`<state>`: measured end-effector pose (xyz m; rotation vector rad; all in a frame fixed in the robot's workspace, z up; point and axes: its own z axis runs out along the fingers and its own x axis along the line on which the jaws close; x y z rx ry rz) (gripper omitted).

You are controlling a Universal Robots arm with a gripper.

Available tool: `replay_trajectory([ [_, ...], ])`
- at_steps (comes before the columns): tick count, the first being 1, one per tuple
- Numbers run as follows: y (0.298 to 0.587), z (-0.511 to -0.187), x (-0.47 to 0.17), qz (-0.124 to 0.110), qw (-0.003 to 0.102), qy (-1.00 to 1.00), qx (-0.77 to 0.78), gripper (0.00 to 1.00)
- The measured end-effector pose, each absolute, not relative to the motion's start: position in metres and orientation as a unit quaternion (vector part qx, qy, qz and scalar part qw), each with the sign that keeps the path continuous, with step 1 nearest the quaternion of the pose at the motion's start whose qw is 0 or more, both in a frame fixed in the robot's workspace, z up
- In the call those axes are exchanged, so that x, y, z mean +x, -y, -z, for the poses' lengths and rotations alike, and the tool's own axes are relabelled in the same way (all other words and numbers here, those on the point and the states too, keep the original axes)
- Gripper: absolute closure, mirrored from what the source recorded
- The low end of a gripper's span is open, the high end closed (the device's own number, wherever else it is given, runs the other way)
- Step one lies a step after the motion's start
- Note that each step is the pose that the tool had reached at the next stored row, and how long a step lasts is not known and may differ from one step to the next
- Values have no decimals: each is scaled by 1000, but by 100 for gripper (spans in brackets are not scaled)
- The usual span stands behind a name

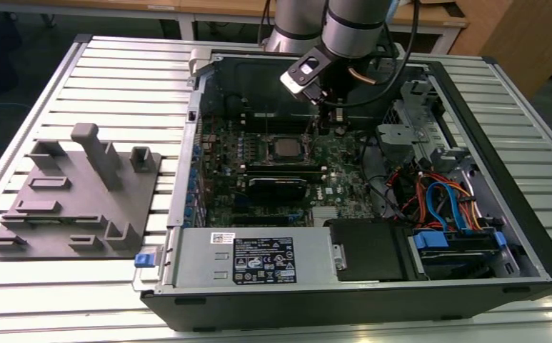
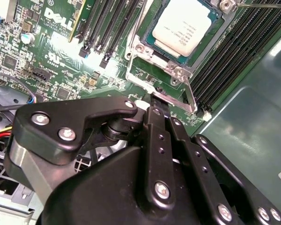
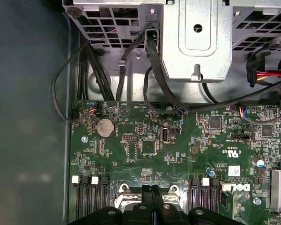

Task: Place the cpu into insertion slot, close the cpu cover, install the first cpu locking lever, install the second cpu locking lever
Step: 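Close the cpu cover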

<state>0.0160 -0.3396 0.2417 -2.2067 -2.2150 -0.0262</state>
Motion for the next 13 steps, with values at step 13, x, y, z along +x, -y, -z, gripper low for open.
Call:
replay_trajectory([
  [13,340,-242,10,8,7,708,-706,90],
])
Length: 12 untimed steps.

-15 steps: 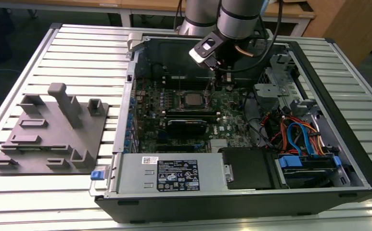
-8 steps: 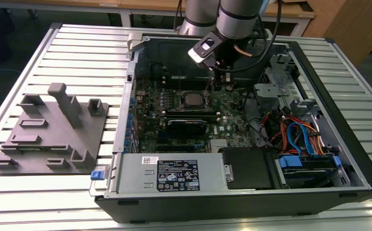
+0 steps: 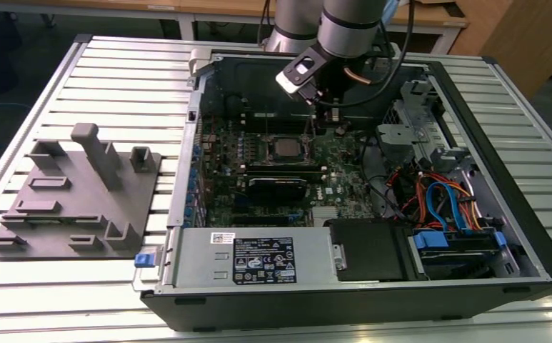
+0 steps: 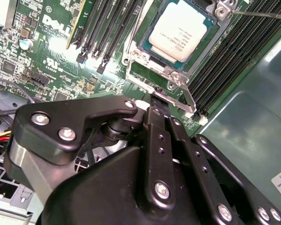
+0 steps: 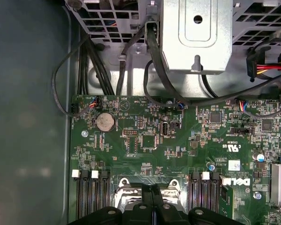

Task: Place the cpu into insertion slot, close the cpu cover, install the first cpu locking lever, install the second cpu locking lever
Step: 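Close the cpu cover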

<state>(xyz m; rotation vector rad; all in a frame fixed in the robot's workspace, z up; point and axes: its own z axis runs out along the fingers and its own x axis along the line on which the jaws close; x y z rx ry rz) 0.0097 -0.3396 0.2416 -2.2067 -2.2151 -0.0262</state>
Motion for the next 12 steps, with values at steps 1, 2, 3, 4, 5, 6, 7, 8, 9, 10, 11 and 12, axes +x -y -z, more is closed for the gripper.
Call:
replay_trajectory([
  [1,340,-242,10,8,7,708,-706,90],
  [2,340,-242,9,8,7,708,-706,90],
  [3,340,-242,9,8,7,708,-706,90],
  [4,340,-242,9,8,7,708,-706,90],
  [5,340,-242,9,8,7,708,-706,90],
  [6,340,-242,9,8,7,708,-706,90],
  [7,340,-242,9,8,7,708,-706,90],
  [8,340,-242,9,8,7,708,-706,90],
  [9,340,-242,8,8,7,708,-706,90],
  [10,340,-242,8,8,7,708,-706,90],
  [11,340,-242,8,8,7,708,-706,90],
  [12,340,-242,8,8,7,708,-706,90],
])
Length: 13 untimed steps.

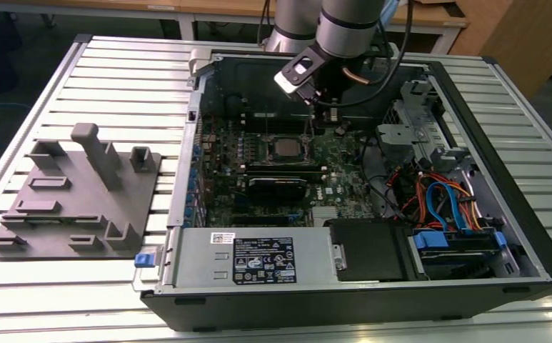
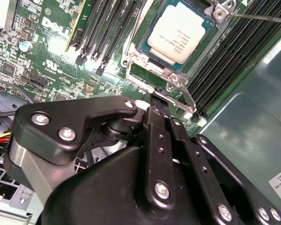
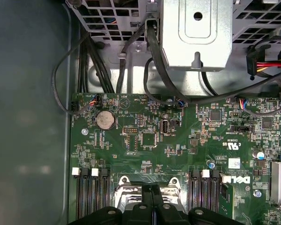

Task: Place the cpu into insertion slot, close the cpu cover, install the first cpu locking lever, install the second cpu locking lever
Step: 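Close the cpu cover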

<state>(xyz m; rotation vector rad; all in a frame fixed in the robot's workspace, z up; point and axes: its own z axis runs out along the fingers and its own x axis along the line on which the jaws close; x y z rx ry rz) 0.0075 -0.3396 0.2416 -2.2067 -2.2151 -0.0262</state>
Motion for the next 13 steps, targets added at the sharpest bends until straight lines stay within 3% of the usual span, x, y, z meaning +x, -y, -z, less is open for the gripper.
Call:
replay_trajectory([
  [13,340,-242,4,8,7,708,-706,90],
])
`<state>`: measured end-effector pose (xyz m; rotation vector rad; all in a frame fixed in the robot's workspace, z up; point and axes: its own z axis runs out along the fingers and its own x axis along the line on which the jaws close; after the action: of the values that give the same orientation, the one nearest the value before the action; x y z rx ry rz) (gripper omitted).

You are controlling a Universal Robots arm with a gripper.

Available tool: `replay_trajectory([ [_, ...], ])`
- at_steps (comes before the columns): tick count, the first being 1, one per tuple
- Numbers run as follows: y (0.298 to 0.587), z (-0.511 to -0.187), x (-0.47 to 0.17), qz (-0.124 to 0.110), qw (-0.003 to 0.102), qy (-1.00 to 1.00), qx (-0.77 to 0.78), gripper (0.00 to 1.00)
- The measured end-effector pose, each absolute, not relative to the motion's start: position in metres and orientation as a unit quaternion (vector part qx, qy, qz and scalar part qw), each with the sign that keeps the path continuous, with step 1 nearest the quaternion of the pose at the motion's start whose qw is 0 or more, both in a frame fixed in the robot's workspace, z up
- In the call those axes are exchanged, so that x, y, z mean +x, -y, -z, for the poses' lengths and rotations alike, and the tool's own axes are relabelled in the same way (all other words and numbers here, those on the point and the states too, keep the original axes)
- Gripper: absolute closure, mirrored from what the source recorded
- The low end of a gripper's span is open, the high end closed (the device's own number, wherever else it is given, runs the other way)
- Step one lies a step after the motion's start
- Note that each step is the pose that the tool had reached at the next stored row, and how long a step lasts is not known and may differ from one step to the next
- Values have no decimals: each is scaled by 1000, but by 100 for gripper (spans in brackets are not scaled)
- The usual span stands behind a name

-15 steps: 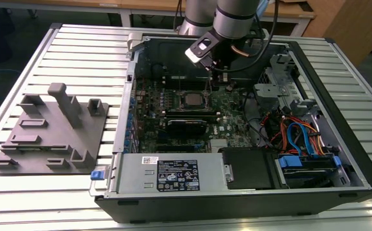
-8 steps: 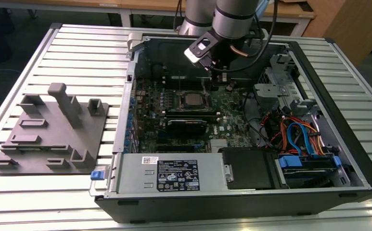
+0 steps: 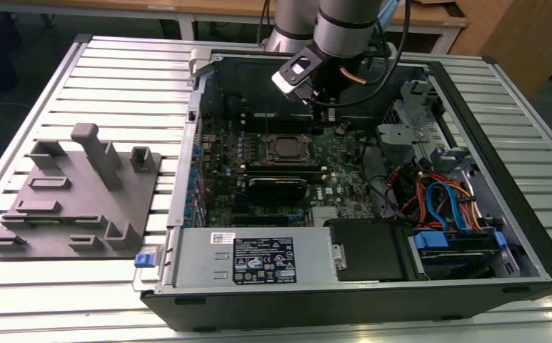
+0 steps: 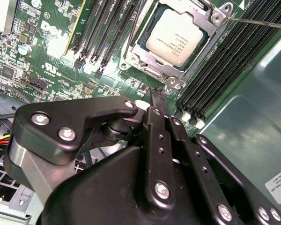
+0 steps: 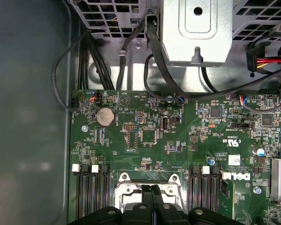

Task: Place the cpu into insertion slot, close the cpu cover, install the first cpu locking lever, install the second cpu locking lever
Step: 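Close the cpu cover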

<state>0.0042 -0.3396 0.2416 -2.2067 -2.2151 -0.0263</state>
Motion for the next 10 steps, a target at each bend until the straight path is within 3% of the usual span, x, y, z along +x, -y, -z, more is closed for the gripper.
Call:
replay_trajectory([
  [10,340,-242,4,8,7,708,-706,90],
])
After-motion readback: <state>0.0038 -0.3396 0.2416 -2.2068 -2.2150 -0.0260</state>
